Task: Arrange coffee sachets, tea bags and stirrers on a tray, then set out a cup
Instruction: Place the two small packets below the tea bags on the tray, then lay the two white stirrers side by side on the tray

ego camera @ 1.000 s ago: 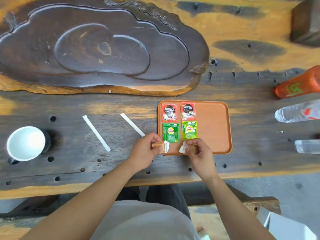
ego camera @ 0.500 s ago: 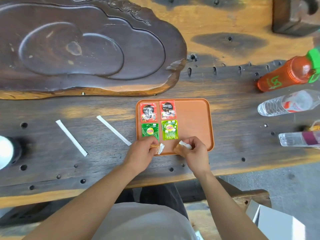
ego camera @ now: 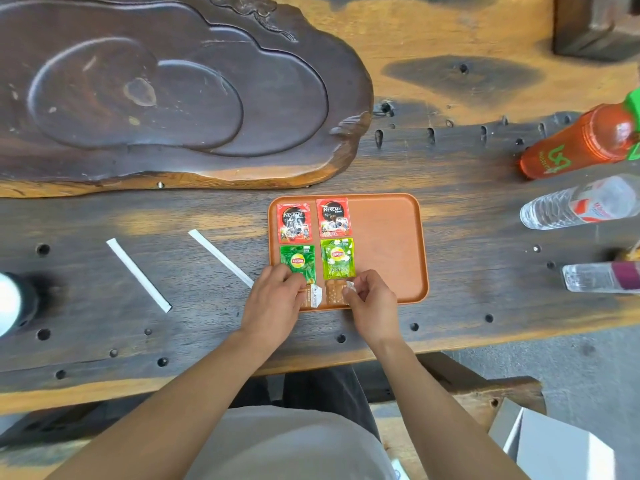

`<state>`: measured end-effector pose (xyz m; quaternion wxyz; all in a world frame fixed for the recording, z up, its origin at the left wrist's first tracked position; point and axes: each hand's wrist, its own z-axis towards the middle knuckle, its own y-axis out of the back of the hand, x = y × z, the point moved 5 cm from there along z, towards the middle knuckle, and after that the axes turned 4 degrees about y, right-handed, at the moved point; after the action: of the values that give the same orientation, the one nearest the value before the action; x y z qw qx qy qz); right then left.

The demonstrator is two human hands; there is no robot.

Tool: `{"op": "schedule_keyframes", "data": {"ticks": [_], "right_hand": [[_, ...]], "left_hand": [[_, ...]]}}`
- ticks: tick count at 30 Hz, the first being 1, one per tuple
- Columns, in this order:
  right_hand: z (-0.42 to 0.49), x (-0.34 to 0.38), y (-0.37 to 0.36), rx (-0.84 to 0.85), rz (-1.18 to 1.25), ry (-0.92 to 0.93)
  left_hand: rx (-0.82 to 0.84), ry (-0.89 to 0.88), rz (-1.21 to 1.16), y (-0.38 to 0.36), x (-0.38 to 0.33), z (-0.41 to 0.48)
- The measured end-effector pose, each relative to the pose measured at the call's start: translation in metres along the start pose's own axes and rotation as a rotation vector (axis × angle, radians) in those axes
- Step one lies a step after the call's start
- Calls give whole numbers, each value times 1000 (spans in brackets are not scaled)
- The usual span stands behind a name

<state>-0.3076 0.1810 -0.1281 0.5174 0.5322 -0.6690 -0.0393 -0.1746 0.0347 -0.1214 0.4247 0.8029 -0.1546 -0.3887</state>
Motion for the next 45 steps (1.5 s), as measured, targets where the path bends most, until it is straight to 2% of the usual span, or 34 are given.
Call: {"op": "schedule_keyframes", "data": {"ticks": [8, 15, 18, 20, 24, 26, 29, 33, 36, 41, 45], "right_hand": [[0, 8, -2, -67, -286, 127], [-3, 18, 5, -130, -386, 152], [-10, 52, -16, -90, -362, 311], [-12, 82, -44, -4, -325, 395], [-8, 133, -108, 159, -324, 424], [-3, 150, -135, 190, -372, 412], [4, 160, -160, 154, -544, 388], [4, 160, -172, 141, -648, 315], [3, 160, -175, 170, -594, 256], [5, 163, -177, 210, -500, 215], [3, 166, -161, 159, -241, 219]], "left_hand": [[1, 0, 5, 0, 2, -1], [-24, 54, -52, 8, 10, -5], [-129, 192, -144, 30, 39, -15], [-242, 328, -211, 50, 75, -26], [-447, 588, -235, 86, 155, -46], [-448, 705, -191, 96, 189, -51], [-331, 867, -65, 103, 214, -53], [-259, 880, -35, 101, 220, -48], [-305, 902, -164, 98, 222, -45], [-370, 1070, -547, 95, 219, -43], [-387, 989, -724, 97, 197, -39]]}}
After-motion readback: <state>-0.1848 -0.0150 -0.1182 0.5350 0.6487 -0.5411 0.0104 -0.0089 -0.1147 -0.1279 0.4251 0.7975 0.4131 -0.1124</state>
